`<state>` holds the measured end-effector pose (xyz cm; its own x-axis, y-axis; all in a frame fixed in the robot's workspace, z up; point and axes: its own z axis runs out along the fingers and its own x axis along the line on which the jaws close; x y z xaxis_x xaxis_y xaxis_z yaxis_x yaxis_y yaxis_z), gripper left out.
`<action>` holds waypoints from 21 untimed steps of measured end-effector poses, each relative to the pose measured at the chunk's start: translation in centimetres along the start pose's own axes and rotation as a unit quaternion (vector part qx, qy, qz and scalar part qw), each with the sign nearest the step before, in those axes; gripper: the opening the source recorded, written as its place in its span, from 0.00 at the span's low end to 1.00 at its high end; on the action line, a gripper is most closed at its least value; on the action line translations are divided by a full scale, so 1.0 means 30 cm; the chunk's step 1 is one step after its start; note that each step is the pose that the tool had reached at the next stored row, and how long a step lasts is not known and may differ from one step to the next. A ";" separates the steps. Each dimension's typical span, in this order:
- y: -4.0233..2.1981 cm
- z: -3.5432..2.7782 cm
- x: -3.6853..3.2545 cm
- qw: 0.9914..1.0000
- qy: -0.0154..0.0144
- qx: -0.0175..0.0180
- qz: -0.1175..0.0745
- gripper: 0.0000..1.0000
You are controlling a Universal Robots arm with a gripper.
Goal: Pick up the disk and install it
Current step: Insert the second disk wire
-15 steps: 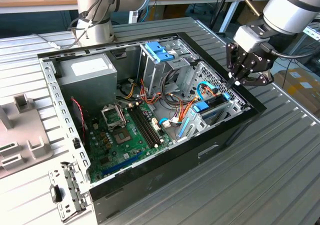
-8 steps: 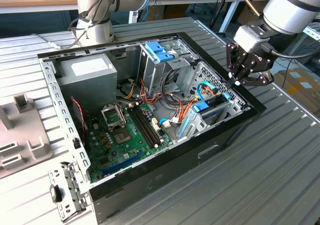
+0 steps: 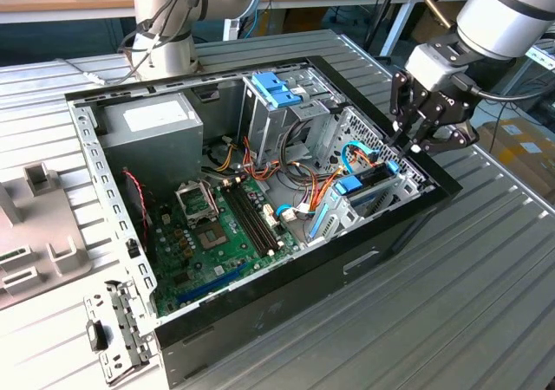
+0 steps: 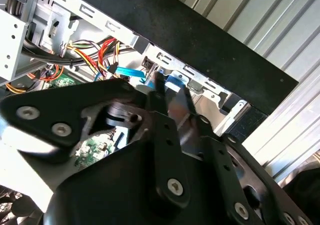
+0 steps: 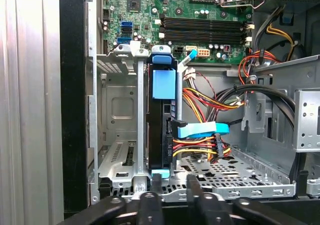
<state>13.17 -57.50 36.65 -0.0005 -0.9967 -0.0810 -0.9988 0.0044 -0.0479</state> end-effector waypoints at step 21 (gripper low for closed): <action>0.009 -0.018 -0.001 1.000 0.000 0.000 0.000 0.42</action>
<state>12.88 -57.50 37.17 0.0000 -0.9967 -0.0813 -0.9988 0.0040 -0.0484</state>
